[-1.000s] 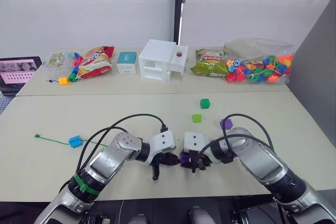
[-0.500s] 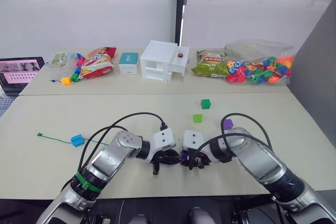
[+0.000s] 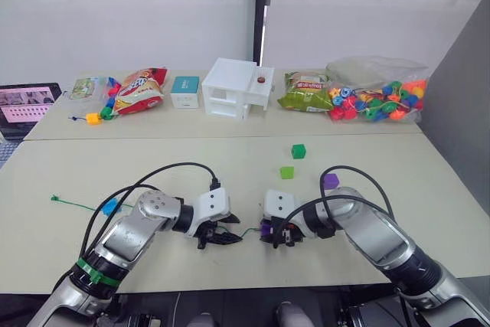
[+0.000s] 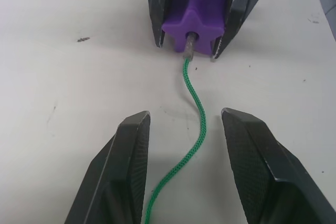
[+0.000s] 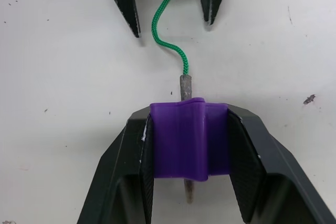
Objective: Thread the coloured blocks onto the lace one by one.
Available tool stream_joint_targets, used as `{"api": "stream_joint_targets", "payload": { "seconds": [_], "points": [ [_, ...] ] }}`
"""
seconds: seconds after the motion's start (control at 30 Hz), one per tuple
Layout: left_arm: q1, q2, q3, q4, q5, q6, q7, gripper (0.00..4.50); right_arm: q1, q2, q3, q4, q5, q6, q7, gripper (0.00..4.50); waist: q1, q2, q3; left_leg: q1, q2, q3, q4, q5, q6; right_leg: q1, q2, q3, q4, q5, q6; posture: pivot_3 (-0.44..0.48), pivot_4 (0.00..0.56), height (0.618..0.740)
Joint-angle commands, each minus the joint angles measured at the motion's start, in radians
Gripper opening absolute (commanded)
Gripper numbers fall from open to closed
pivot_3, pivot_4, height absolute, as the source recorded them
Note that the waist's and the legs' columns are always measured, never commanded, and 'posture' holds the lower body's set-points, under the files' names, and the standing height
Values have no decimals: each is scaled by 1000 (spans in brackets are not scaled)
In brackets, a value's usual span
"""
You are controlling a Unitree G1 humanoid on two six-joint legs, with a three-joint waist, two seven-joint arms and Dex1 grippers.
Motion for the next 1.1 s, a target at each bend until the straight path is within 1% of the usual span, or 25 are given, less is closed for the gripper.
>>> {"api": "stream_joint_targets", "payload": {
  "seconds": [0.03, 0.17, 0.27, 0.3, 0.43, 0.73, 0.83, 0.97, 1.07, 1.1],
  "points": [
    [6, -6, 9, 3, 7, -43, 5, 2293, -7, -6, 7, -18, 10, 2, -6, 1362, 0, 0, 0, 0, 0, 0, 0, 0, 0, 0, 0, 0, 0, 0, 0, 0, 150, 740],
    [6, -23, 5, 22, 3, -56, 1, 1156, -6, -11, 6, -22, 12, 7, -6, 1362, 1, 0, 0, 0, 0, 0, 0, 0, 0, 0, 0, 0, 0, 0, 0, 0, 150, 740],
    [10, -28, 2, 16, 1, -59, -5, 116, -7, -13, 5, -23, 12, 8, -6, 1362, 1, 0, 0, 0, 0, 0, 0, 0, 0, 0, 0, 0, 0, 0, 0, 0, 150, 740],
    [10, -30, 1, 15, 2, -60, -5, 0, -7, -13, 5, -23, 12, 9, -6, 1362, 1, 0, 0, 0, 0, 0, 0, 0, 0, 0, 0, 0, 0, 0, 0, 0, 150, 740],
    [4, -52, -4, 9, 3, -66, 4, 0, -6, -13, 5, -25, 13, 13, -9, 1362, 1, 0, 0, 0, 0, 0, 0, 0, 0, 0, 0, 0, 0, 0, 0, 0, 150, 740],
    [-50, -139, -39, 10, 19, -42, 38, 0, -6, -12, 8, -30, 20, 21, -15, 1362, 1, 0, 0, -1, 0, 0, 0, 0, 0, 0, 0, 0, 0, 0, 0, 0, 150, 740],
    [-48, -139, -43, 10, 28, -40, 40, 0, -8, -13, 10, -30, 24, 22, -19, 1362, 1, 0, 0, -1, 0, 0, 0, 0, 0, 0, 0, 0, 0, 0, 0, 0, 150, 740],
    [-41, -117, -40, -5, 30, -12, 36, 0, -12, -14, 14, -26, 26, 23, -23, 1362, 0, 0, 0, -1, 0, 0, 0, 0, 0, 0, 0, 0, 0, 0, 0, 0, 150, 740],
    [-37, -108, -13, -23, 7, 16, 41, 0, -15, -10, 13, -23, 29, 29, -29, 1362, 0, 0, 0, 0, 0, 0, 0, 0, 0, 0, 0, 0, 0, 0, 0, 0, 150, 740],
    [-39, -107, -7, -25, 9, 16, 48, 251, -16, -7, 10, -24, 30, 32, -34, 1362, 0, 0, 0, -1, 0, 0, 0, 0, 0, 0, 0, 0, 0, 0, 0, 0, 150, 740]
  ]
}}
